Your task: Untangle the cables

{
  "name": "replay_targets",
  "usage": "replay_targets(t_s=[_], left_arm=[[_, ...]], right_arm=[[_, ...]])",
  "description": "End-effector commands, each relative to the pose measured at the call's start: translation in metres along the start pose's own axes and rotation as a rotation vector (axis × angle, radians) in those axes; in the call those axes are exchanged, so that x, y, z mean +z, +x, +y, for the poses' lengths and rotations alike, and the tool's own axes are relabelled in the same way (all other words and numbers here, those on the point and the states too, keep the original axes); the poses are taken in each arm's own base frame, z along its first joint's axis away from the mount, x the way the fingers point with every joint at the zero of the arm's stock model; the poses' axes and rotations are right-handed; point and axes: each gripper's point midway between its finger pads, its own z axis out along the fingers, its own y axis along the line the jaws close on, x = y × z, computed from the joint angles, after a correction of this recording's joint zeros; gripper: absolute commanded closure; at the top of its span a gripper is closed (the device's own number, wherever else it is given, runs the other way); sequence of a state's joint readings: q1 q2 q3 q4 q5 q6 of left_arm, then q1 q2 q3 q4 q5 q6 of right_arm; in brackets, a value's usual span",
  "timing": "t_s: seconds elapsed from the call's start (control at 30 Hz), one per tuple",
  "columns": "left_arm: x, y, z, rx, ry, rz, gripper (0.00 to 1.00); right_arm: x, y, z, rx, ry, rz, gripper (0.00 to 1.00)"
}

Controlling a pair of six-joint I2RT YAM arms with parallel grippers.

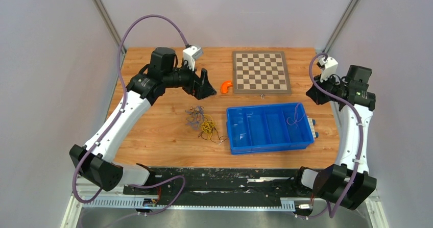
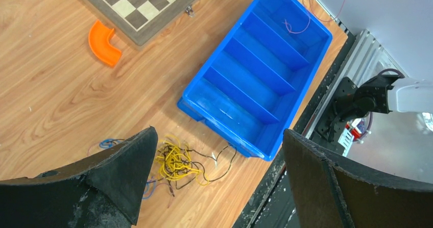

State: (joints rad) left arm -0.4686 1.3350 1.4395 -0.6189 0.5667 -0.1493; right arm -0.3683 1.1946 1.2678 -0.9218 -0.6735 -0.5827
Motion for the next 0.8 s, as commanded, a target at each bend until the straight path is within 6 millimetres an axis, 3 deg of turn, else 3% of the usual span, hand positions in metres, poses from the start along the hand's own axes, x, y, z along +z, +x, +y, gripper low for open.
replay_targets(t_s=[0.0,0.23,0.6,0.7,0.77], left_arm=[[-0.011,-0.009,-0.005,0.043,0.0,-0.045,0.0],[-0.008,-0.005,-0.005,0.034,0.008,-0.035,0.0],[-0.005,0.005,0.0,0.027,-0.005,-0.016,0.0],[-0.005,0.01,0.003,0.029,-0.012,-0.008,0.0],[-0.005,0.013,0.004,0.028,-0.016,-0.004,0.0]], right_arm=[[-0.003,-0.004,-0.013,-0.092,0.064,-0.021,1.0],[0.027,0.056,-0.029,-0.104,0.092,0.099,1.0],[0.078,0.117,-0.039,-0.153,0.067,0.241,1.0],[0.077,0.126,-0.05,-0.169,0.11,0.289,1.0],[0.069,0.114,-0.058,-0.179,0.152,0.275,1.0]])
